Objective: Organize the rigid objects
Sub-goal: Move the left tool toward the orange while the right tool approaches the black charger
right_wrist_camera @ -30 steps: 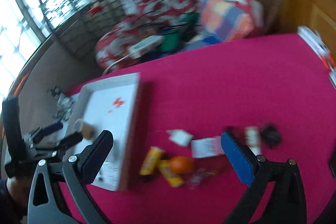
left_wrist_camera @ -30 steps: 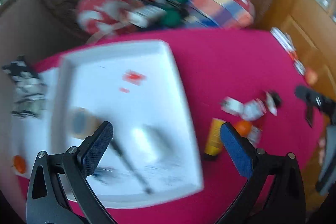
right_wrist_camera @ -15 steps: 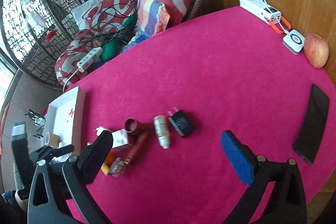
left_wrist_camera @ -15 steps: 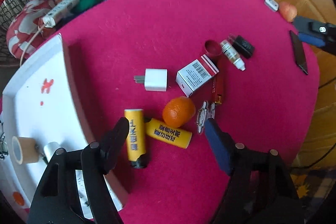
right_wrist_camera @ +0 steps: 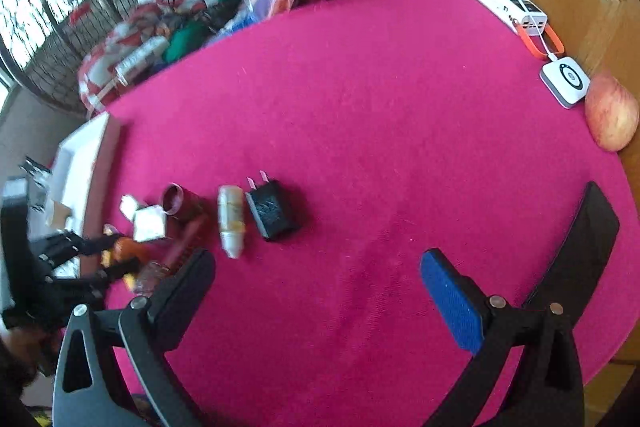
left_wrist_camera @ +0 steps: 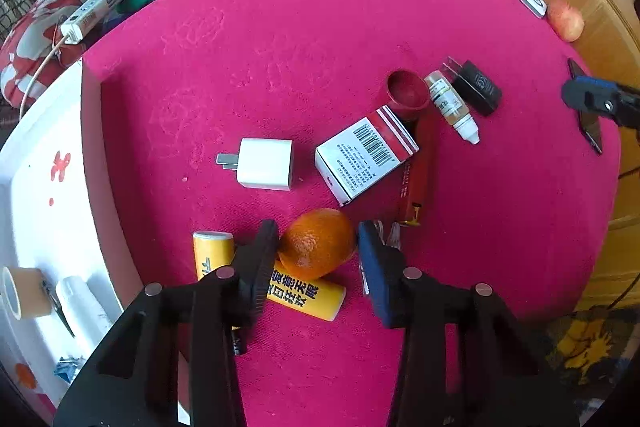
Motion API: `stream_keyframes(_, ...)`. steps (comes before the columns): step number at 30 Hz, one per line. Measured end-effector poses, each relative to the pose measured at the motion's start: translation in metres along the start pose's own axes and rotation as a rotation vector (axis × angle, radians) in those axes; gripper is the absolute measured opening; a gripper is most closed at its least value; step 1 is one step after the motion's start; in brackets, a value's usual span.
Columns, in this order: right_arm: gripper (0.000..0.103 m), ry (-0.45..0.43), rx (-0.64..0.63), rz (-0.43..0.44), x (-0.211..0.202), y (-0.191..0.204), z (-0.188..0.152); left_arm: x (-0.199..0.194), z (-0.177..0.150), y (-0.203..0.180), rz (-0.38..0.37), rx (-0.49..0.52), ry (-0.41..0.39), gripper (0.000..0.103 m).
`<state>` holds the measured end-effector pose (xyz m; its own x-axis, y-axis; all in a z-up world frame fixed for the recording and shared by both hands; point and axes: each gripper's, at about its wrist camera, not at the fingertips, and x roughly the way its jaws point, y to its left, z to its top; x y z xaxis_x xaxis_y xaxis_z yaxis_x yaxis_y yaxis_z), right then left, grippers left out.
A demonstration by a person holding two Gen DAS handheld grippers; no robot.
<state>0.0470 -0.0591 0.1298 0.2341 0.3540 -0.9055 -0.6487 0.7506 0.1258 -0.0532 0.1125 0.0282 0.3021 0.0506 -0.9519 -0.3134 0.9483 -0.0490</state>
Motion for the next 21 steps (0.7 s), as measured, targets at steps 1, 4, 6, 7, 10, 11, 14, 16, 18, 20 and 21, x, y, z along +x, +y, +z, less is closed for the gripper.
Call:
stream_keyframes(1, 0.102, 0.003, -0.015, 0.006, 0.002, 0.001, 0.002, 0.0, -0.001, 0.0, -0.002, -0.003, -0.003, 0.04)
stream_keyframes(4, 0.082, 0.02, -0.08, 0.009, 0.01, 0.006, 0.006, -0.001, -0.002, 0.007, -0.03, -0.039, -0.004, 0.04)
stream_keyframes(6, 0.073, 0.048, -0.121, 0.031, 0.02, 0.012, 0.01, -0.003, -0.004, 0.011, -0.042, -0.068, -0.001, 0.039)
stream_keyframes(7, 0.071, 0.064, -0.136, 0.048, 0.026, 0.016, 0.012, -0.004, -0.004, 0.013, -0.039, -0.079, -0.001, 0.039)
stream_keyframes(10, 0.066, 0.092, -0.178, 0.085, 0.038, 0.027, 0.015, -0.005, -0.007, 0.015, -0.041, -0.101, 0.003, 0.039)
stream_keyframes(11, 0.066, 0.099, -0.193, 0.088, 0.041, 0.031, 0.015, -0.005, -0.008, 0.016, -0.039, -0.109, 0.006, 0.039)
stream_keyframes(14, 0.064, 0.125, -0.233, 0.068, 0.053, 0.04, 0.018, -0.005, -0.009, 0.018, -0.038, -0.135, 0.007, 0.039)
stream_keyframes(16, 0.059, 0.148, -0.258, 0.05, 0.06, 0.044, 0.019, -0.005, -0.01, 0.018, -0.036, -0.141, 0.009, 0.039)
stream_keyframes(18, 0.054, 0.164, -0.282, 0.042, 0.066, 0.047, 0.02, -0.005, -0.009, 0.017, -0.031, -0.139, 0.012, 0.04)
stream_keyframes(20, 0.054, 0.174, -0.293, 0.035, 0.07, 0.048, 0.022, -0.004, -0.008, 0.016, -0.026, -0.137, 0.015, 0.04)
stream_keyframes(21, 0.054, 0.163, -0.31, 0.028, 0.07, 0.051, 0.023, -0.003, -0.008, 0.016, -0.031, -0.139, 0.021, 0.04)
